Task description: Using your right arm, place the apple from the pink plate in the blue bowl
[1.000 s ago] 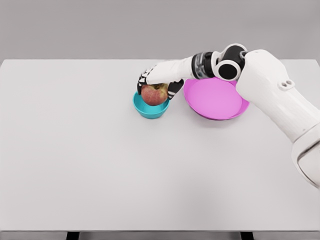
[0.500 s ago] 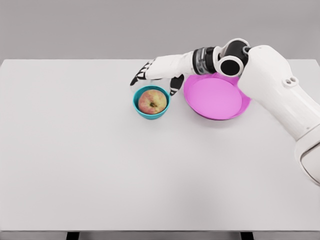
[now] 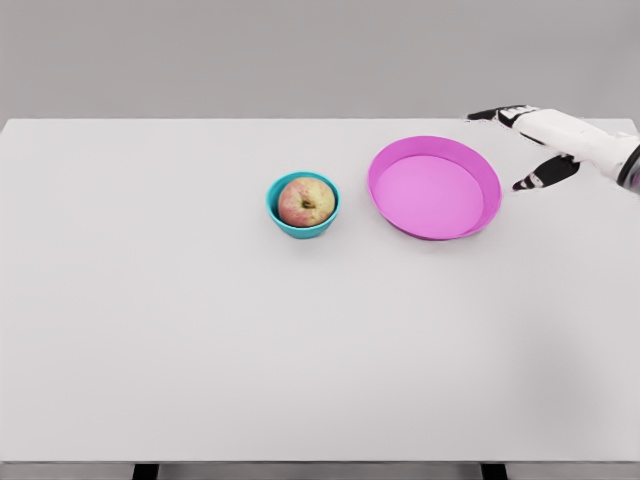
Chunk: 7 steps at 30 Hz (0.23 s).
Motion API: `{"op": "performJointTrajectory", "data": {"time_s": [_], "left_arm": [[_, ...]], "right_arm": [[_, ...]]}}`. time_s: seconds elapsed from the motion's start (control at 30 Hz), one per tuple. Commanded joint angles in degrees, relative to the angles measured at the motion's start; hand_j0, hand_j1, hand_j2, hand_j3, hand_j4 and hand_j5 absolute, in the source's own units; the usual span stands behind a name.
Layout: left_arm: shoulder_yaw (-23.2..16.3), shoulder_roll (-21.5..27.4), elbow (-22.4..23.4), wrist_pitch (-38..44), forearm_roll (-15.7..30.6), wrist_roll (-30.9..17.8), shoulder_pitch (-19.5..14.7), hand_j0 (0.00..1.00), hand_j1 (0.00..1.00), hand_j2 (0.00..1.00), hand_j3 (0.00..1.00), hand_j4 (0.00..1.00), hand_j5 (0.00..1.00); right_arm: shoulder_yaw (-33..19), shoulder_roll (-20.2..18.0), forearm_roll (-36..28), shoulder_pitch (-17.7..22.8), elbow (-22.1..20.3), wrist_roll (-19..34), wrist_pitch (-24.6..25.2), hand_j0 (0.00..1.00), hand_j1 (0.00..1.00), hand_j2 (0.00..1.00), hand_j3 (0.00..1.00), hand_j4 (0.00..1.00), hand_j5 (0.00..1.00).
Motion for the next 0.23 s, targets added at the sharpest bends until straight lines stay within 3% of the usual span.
{"op": "performJointTrajectory", "data": {"time_s": [0.0,0.2], "left_arm": [[0.0,0.0,0.0,0.0,0.0,0.0,0.0,1.0,1.0,1.0,1.0,1.0,1.0],[-0.1,0.0,0.0,-0.4,-0.3,0.0,0.0,1.0,1.0,1.0,1.0,1.0,1.0]], "right_arm": [[-7.9,0.7,-0.8,0.1,-1.0,0.0,0.2,1.0,1.0,1.0,1.0,1.0,1.0],[-7.9,0.5,-0.6,2.5,-1.0,0.0,0.2,1.0,1.0,1.0,1.0,1.0,1.0]]}}
